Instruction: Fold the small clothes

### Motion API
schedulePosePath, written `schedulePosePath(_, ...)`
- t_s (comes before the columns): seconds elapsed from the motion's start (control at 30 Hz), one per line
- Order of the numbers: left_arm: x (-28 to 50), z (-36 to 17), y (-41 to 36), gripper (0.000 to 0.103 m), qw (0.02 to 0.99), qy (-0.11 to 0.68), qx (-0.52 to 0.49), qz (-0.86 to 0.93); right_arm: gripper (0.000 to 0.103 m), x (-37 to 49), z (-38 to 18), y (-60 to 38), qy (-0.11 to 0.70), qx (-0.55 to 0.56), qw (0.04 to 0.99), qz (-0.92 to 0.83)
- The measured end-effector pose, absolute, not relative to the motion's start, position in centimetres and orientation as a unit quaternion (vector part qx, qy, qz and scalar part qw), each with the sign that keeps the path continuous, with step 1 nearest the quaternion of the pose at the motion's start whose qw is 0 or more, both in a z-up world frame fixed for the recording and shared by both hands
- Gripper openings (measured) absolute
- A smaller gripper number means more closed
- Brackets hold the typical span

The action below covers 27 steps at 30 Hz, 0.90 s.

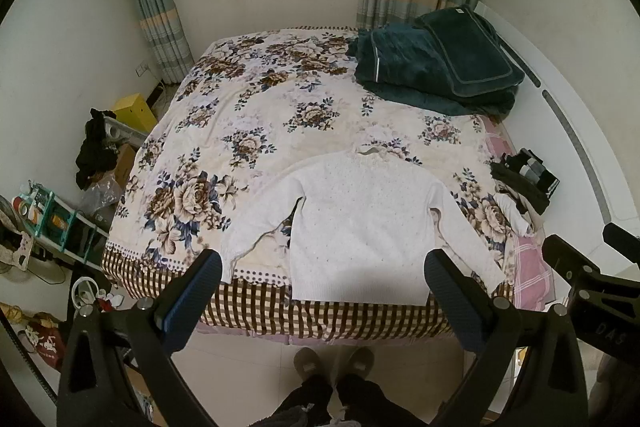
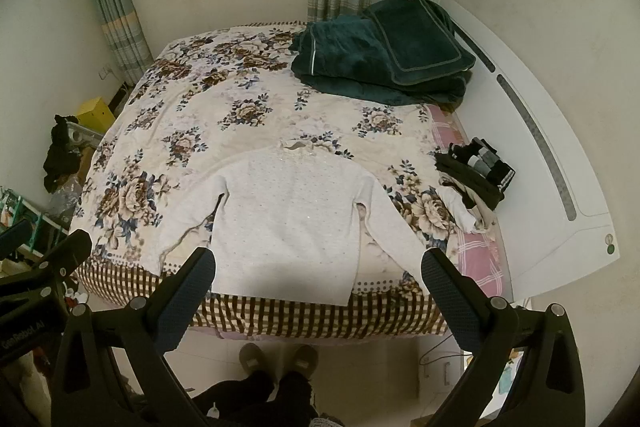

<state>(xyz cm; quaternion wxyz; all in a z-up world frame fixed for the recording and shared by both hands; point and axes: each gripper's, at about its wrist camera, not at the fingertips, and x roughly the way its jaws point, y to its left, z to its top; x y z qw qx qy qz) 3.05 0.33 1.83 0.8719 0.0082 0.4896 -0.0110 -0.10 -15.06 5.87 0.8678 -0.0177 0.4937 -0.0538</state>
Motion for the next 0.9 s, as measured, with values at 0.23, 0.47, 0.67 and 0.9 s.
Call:
schedulePosePath(0.23,2.8,1.8,0.4,0.103,0.872,0.489,0.008,-0.012,0.103,-0.1,5.8,-14.9,0.494,-0.018,0.868,-0.054)
schedulePosePath(0.47,3.3,1.5,0.0,0.103,0.872,0.489,0.008,-0.016,0.103,0.0,5.3,-14.9,0.494,-0.016,0.868,-0.054)
schedulePosePath(0.67,5.9,-1.5,0.0,0.103,0.887,0.460,0.024,-0.006,0.103,1.5,5.2,-15.7,0.496,0.038,0.865,-0.073)
schedulePosePath(0.9,11.9,-11.1,-2.2,0.103,0.884,0.461,0.072,0.001,0.103,2.2,-4.2,-26.2,0.507,0.130,0.825,-0.211)
